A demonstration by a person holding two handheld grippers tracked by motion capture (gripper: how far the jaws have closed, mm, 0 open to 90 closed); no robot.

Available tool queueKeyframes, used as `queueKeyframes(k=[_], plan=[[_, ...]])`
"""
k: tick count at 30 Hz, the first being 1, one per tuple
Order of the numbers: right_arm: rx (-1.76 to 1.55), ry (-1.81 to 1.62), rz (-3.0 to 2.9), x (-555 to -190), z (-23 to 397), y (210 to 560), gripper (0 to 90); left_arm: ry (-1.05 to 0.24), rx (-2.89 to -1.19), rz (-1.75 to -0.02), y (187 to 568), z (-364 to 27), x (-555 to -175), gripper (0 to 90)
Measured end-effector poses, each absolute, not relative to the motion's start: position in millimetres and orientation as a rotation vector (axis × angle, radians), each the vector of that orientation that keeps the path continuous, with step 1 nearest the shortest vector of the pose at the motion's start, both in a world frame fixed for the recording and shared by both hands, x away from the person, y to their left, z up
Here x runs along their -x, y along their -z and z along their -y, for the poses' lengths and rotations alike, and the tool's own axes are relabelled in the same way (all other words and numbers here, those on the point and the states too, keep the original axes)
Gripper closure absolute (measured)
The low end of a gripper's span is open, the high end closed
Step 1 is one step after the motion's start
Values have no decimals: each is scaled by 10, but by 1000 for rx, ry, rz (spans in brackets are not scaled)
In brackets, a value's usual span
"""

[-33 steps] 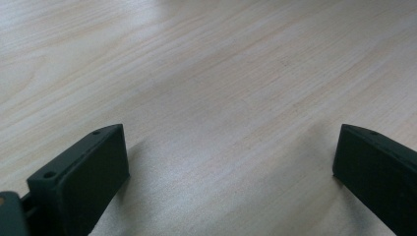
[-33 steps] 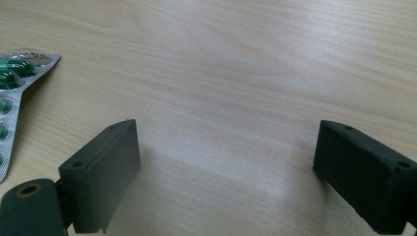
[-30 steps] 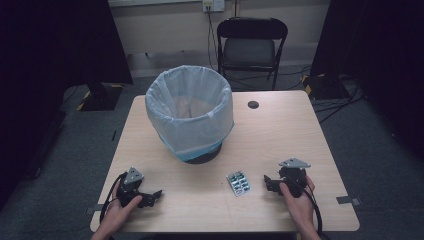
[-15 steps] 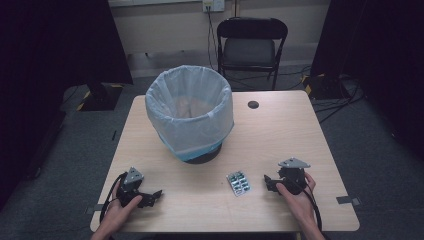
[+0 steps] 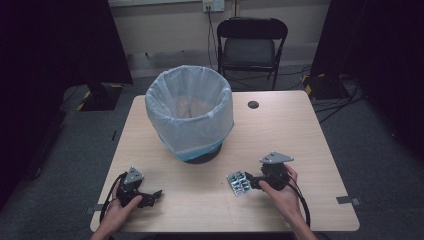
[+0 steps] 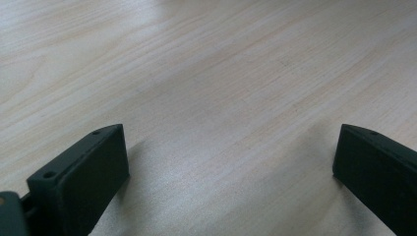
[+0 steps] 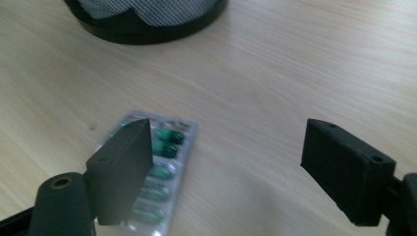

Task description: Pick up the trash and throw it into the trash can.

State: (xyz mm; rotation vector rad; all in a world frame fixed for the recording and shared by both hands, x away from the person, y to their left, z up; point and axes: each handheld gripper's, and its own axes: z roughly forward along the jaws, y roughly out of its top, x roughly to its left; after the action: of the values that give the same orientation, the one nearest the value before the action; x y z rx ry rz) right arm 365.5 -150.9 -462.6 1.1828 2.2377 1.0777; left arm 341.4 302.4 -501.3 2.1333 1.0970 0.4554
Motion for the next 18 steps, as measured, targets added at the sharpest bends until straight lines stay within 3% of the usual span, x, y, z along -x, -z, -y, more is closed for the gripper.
queueKeyframes(k=[18], plan=[[-1097,-1073,-2387,-3614,1040,4864,167,-457,-2133,-1096,5014,-3024,-3415,0]])
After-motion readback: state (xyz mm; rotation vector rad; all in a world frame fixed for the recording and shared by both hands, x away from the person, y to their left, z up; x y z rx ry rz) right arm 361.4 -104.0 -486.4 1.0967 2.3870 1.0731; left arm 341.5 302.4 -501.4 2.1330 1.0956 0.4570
